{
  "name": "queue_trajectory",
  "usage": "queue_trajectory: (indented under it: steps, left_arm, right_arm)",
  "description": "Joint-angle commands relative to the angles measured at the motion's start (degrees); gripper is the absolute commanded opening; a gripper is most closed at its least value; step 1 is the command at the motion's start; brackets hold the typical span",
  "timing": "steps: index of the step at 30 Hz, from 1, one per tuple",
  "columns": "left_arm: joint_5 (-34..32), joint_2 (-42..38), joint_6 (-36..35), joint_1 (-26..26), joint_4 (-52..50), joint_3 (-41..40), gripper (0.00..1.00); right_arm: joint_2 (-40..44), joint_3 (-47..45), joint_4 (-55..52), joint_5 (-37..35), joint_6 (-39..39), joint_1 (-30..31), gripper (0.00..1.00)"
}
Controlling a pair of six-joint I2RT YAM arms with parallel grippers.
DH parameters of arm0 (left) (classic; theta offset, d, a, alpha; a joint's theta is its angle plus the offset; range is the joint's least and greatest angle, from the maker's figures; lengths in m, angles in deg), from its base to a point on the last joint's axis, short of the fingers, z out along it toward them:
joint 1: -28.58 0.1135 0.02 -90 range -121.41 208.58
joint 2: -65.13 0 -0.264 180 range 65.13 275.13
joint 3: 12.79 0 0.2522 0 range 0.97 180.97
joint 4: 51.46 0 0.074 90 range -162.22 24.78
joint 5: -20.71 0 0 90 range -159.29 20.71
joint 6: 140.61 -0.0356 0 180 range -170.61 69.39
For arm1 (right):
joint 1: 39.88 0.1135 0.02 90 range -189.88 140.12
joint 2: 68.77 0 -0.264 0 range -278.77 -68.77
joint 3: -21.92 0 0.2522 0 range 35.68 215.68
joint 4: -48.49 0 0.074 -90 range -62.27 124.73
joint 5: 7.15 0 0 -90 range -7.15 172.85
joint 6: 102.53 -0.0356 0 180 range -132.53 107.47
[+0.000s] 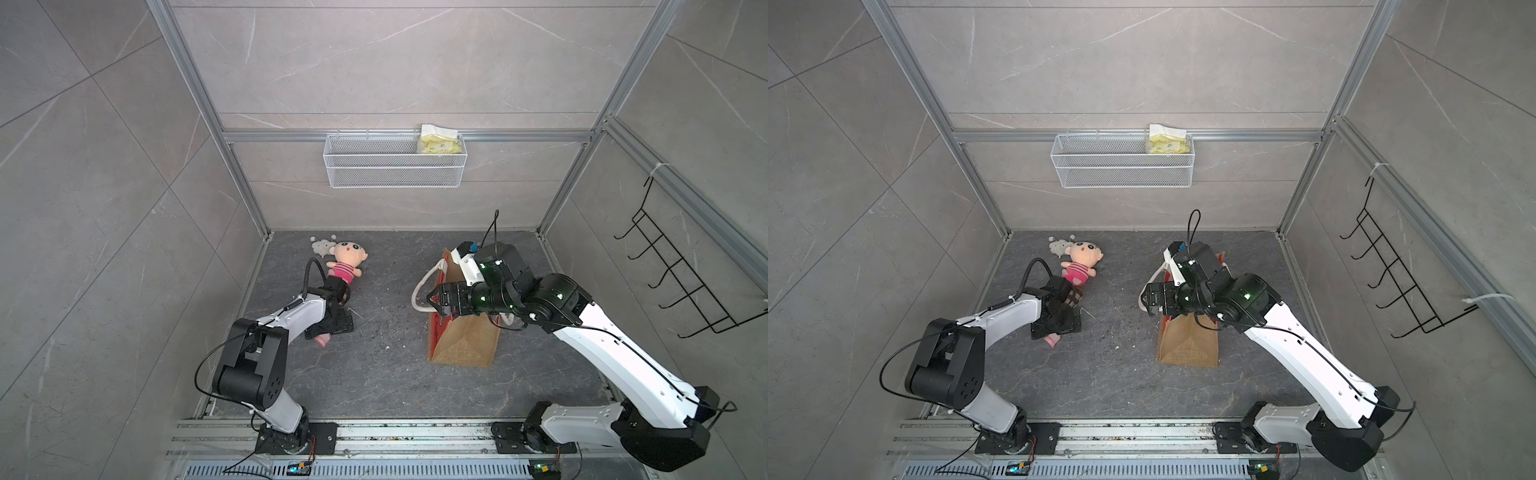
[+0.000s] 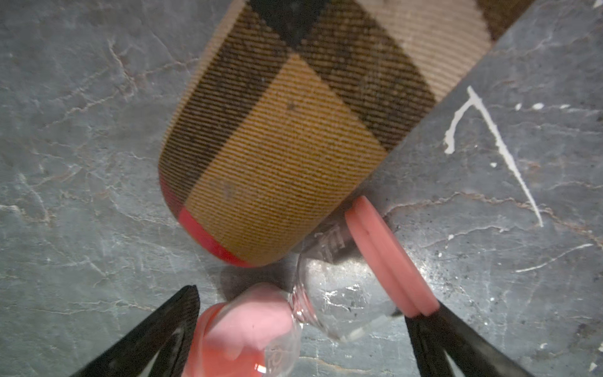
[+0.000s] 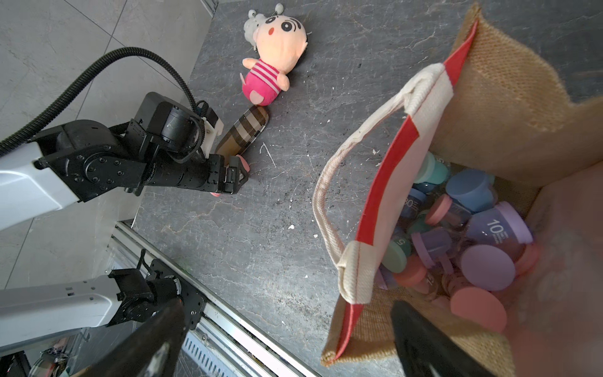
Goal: Put the hourglass into the canvas bag
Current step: Pick up the hourglass from the center of the board.
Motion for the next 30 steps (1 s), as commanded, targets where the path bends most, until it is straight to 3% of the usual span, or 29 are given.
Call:
queue_trajectory:
  steps: [1, 10, 19, 30]
  left_arm:
    - [3.22, -0.46, 0.55, -0.06, -1.22, 0.17, 1.0]
    - [1.79, -0.34, 4.71, -5.02, -4.22, -0.13, 0.97]
    - [2.82, 1.64, 7.9, -8.76, -4.92, 0.27, 0.76]
    - [4.26, -0.84, 11.03, -11.43, -5.76, -2.93, 0.58]
  right_arm:
    - [-0.53, 2.0, -0.99, -1.52, -0.69, 0.2, 0.99]
    - [-0.9, 1.79, -0.82, -2.65, -0.52, 0.2, 0.99]
    - [-0.09, 0.82, -1.27, -3.8, -0.37, 0.2, 1.0]
    - [-1.17, -0.37, -1.54, -4.5, -1.31, 0.14, 1.0]
